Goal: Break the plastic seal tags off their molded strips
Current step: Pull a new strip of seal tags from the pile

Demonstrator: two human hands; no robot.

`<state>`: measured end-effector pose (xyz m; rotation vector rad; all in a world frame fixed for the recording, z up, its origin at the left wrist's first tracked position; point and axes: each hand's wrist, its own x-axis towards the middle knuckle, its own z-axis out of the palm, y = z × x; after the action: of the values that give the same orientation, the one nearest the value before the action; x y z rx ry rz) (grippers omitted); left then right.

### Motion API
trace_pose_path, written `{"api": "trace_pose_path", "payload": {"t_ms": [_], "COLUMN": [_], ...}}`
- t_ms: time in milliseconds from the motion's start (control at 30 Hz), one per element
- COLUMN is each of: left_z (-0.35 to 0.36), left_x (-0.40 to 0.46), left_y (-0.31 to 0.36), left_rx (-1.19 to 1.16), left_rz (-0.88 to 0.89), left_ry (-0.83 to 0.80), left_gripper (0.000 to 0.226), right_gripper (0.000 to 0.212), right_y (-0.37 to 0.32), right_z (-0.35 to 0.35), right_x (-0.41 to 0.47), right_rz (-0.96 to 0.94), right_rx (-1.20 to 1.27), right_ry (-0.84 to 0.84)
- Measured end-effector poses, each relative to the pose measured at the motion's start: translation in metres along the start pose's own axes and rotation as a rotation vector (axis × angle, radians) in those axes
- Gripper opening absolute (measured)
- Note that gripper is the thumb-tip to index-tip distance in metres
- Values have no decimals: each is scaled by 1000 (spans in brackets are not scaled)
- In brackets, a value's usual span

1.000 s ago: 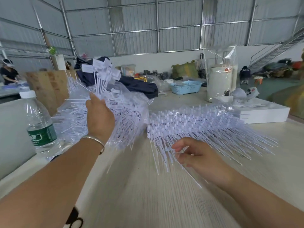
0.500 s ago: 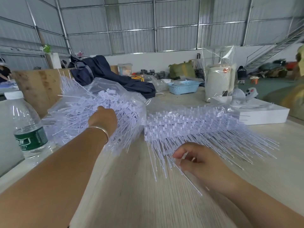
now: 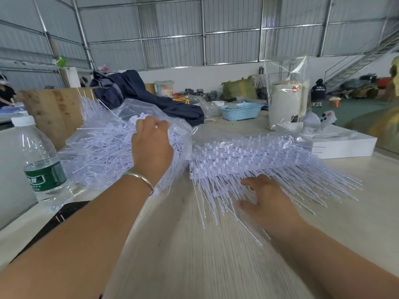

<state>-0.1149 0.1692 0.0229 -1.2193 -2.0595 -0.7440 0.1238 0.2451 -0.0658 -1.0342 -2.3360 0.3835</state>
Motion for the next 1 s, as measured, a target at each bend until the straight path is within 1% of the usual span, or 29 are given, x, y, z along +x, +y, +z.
{"api": "trace_pose_path", "payload": {"t_ms": [67, 100, 133, 200, 233, 267, 300, 333, 467, 533, 600, 667, 767, 867, 1000], "left_z": [-2, -2, -1, 7, 11, 16, 20, 23, 35, 38, 39, 38, 34, 28, 19], "left_x": [-16, -26, -36, -52, -58, -63, -67, -71, -82, -83, -84, -84, -84, -80, -83], "left_y": [16, 24, 31, 41, 44, 46, 46, 46, 38, 33, 31, 31, 35, 40, 46], "left_rx": [-235, -295, -316, -250, -192, -142, -111, -98, -157, -198, -265, -351, -578, -789, -942], "left_rz": [95, 125, 134, 85, 54, 29, 8, -11, -113, -143, -162, -195, -262, -308, -327], "left_ry": [120, 108, 38, -203, -325, -413, -462, -478, -405, -402, -402, -392, -385, -429, -597], "left_gripper": [41, 35, 29, 17, 15, 16, 18, 20, 14, 15, 21, 33, 44, 37, 32], "right_gripper": [43, 37, 31, 21, 18, 16, 14, 14, 18, 21, 22, 24, 24, 20, 15], "right_y": [0, 0, 1, 2, 2, 3, 3, 3, 4, 5, 4, 4, 3, 2, 3], "right_z": [-1, -2, -3, -4, -4, -5, -5, -6, -7, -6, -5, -4, -4, -3, -3], "right_x": [-1, -2, -2, -3, -3, -3, -3, -3, -2, -1, 1, 1, -1, -3, -4], "right_rz": [21, 42, 64, 96, 104, 114, 123, 128, 106, 95, 93, 98, 124, 155, 179], "right_rx": [5, 30, 57, 106, 136, 167, 193, 210, 241, 247, 243, 254, 302, 388, 463], "right_ry": [-28, -48, -68, -93, -92, -86, -77, -71, -101, -124, -140, -143, -144, -156, -145]}}
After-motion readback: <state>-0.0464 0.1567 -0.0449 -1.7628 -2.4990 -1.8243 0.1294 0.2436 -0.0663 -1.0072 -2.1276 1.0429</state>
